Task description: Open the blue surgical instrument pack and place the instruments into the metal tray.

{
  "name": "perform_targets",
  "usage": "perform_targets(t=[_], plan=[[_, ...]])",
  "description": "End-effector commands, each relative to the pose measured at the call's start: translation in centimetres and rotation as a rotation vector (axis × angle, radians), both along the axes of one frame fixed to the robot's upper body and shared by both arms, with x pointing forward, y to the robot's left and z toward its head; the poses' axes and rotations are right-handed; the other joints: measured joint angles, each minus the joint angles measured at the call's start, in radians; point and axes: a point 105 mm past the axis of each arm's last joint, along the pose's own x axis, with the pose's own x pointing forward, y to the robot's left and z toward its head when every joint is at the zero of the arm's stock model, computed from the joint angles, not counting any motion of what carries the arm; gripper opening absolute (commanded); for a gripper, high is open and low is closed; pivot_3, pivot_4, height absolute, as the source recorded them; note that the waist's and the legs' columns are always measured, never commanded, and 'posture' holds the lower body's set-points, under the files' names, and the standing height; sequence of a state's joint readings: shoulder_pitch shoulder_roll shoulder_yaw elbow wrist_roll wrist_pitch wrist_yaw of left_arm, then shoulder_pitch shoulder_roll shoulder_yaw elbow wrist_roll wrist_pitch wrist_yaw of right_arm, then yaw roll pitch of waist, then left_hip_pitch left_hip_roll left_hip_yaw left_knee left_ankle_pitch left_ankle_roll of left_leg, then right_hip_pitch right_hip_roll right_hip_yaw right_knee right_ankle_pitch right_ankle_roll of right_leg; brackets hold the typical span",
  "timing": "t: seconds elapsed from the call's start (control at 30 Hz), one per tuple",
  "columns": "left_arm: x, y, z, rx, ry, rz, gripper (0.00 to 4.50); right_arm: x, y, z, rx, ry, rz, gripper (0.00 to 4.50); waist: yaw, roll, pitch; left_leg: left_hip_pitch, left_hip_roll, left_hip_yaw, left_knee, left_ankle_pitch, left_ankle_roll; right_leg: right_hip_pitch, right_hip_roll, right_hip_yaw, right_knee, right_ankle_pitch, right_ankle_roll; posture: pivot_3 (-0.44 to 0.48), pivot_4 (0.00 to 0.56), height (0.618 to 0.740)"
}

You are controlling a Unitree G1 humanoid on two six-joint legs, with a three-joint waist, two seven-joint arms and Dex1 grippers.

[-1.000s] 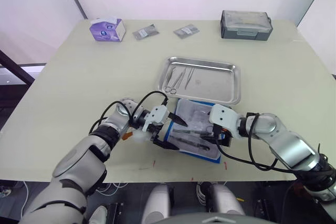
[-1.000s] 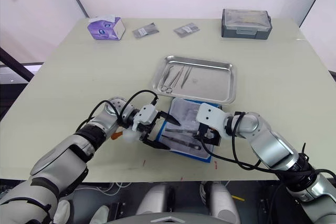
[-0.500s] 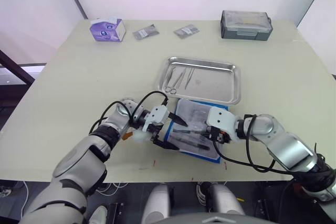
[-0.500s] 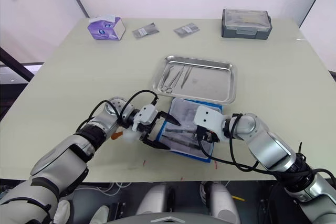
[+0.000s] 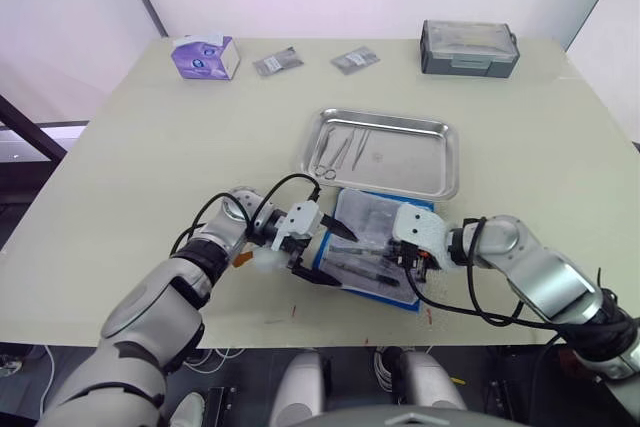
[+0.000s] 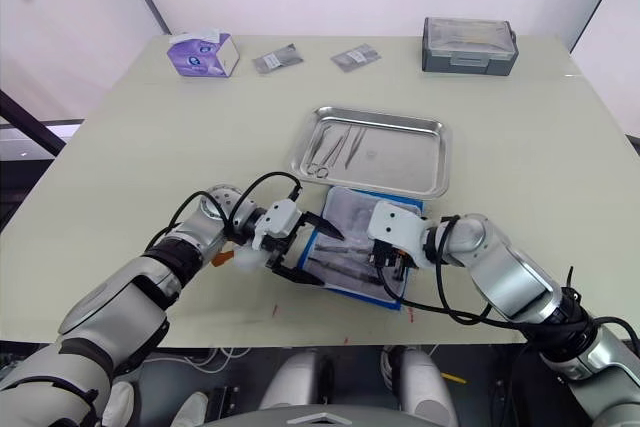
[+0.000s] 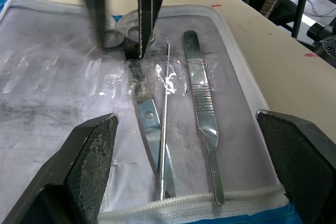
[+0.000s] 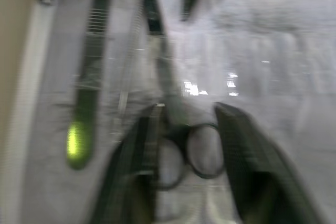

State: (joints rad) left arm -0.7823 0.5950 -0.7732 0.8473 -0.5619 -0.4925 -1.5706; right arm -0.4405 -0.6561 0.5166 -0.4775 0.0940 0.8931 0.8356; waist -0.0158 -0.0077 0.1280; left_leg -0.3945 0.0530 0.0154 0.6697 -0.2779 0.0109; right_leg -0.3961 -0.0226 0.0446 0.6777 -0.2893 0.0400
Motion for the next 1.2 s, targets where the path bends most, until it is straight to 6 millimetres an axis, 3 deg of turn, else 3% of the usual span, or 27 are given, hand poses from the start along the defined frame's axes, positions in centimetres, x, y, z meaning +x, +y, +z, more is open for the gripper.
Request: perform_targets(t=[0.03,0.2,0.83,1.2], plan=[[-1.7,1.0,-2.7,0.087,0.108,-0.026,4.5,-0.4,-0.5,-1.2,-0.024,0.045,-0.025,0.06,0.0,0.001,-0.001,0.0,0.0,0.0,0.0,0.0,0.0,0.0,0.0,0.0,0.0,0.0,0.0,0.0,0.15,0.738],[-1.7,1.0,-2.8,0.088,0.107,-0.026,4.5,-0.5,-0.5,-1.1,-0.019,0.042,-0.028,0.06,0.0,0.001,-0.001,0.0,0.0,0.0,0.0,0.0,0.0,0.0,0.0,0.0,0.0,0.0,0.0,0.0,0.15,0.738],[-1.8,0.6,-3.0,0.087,0.109,-0.037,4.5,-0.2,1.3,2.9,-0.01,-0.073,0.046,0.06,0.001,0.001,-0.001,0.0,0.0,0.0,0.0,0.0,0.0,0.0,0.0,0.0,0.0,0.0,0.0,0.0,0.15,0.738],[-1.9,0.5,-3.1,0.093,0.109,-0.041,4.5,-0.3,1.1,3.8,-0.056,-0.116,0.076,0.06,0.001,0.001,-0.001,-0.001,0.0,0.0,0.0,0.0,0.0,0.0,0.0,0.0,-0.001,0.0,0.0,0.0,0.15,0.738]])
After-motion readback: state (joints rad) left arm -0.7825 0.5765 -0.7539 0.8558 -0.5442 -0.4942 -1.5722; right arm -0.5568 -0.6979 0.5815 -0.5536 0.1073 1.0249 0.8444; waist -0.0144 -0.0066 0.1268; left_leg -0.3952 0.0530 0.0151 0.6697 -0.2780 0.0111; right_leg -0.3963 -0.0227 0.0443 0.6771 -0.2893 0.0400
